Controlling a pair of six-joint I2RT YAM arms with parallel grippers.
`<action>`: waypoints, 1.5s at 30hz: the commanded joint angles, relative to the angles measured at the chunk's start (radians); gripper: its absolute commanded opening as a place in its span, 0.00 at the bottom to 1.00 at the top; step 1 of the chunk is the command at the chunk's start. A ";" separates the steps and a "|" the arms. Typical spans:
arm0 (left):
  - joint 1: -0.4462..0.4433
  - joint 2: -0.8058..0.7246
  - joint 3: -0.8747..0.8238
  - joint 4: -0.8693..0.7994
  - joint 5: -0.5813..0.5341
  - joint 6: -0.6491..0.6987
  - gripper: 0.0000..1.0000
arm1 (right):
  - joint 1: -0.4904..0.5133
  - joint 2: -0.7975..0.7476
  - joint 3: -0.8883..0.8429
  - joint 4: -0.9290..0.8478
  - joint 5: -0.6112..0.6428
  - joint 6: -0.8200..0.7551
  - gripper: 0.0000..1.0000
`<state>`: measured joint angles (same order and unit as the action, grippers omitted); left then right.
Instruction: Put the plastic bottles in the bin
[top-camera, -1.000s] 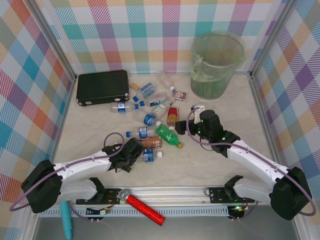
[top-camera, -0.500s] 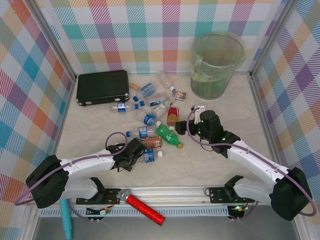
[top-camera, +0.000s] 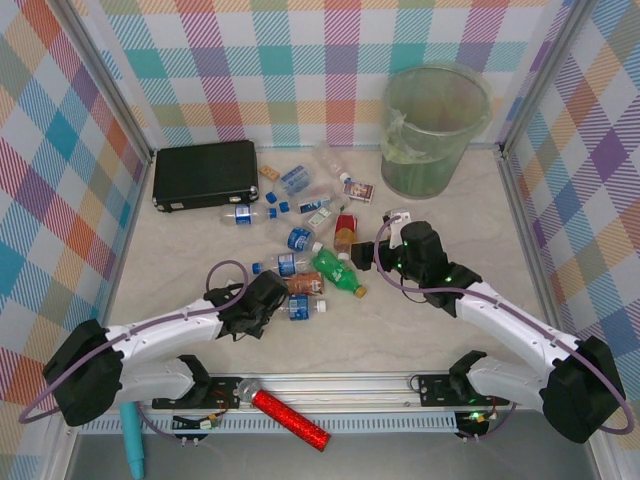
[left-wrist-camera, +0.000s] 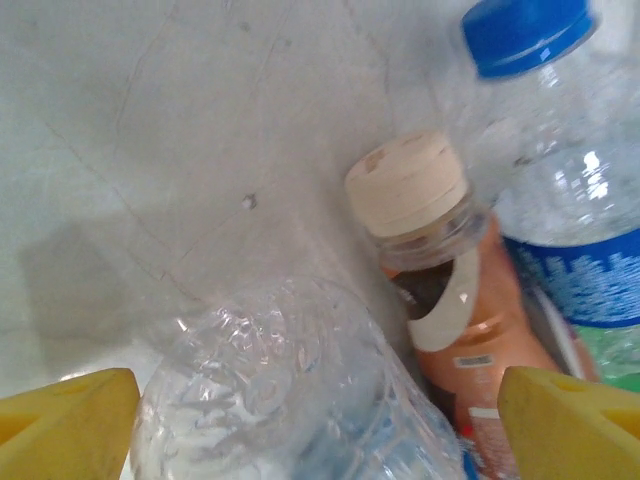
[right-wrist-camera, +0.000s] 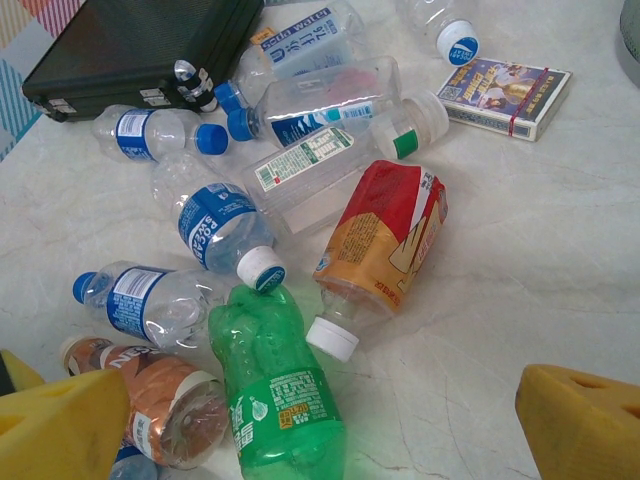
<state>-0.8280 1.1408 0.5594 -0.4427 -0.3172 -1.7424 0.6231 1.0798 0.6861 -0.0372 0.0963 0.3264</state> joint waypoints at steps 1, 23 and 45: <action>0.034 -0.039 0.028 -0.059 -0.036 0.006 0.92 | 0.009 -0.019 -0.008 0.038 0.000 0.006 0.99; -0.049 0.043 0.010 -0.023 0.134 -0.145 0.92 | 0.011 -0.041 -0.009 0.034 -0.003 0.003 0.99; -0.049 0.120 0.033 0.022 0.051 -0.142 0.63 | 0.012 -0.050 -0.008 0.034 -0.012 -0.002 0.99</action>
<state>-0.8749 1.2800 0.5869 -0.4469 -0.1955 -1.8881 0.6289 1.0451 0.6823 -0.0372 0.0956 0.3260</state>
